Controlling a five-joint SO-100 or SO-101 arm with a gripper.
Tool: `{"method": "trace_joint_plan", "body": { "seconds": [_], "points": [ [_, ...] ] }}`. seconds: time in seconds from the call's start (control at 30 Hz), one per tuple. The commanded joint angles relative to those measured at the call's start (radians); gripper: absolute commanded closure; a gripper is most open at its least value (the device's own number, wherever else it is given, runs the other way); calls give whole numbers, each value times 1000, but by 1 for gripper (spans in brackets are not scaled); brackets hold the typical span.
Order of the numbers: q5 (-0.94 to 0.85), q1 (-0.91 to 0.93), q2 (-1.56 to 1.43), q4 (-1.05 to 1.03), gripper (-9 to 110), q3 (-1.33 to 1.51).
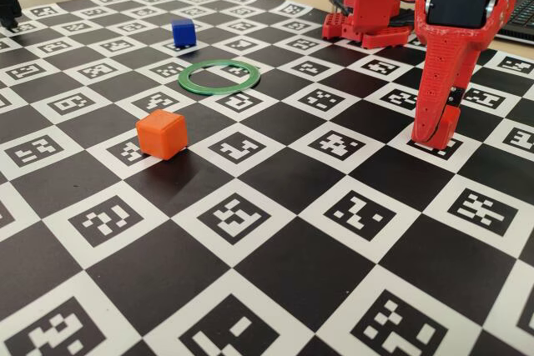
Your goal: Grab the red cube then put it in the green circle then put the blue cube on top and finally the orange cube on top
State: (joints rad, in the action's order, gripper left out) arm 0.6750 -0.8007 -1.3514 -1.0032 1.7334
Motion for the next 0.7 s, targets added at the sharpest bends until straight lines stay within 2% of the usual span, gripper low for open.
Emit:
{"method": "trace_joint_plan", "body": {
  "seconds": [0.0, 0.67],
  "points": [
    [-9, -12, -23, 18, 60, -3],
    [-35, -12, -9, 43, 70, 8]
  ]
}}
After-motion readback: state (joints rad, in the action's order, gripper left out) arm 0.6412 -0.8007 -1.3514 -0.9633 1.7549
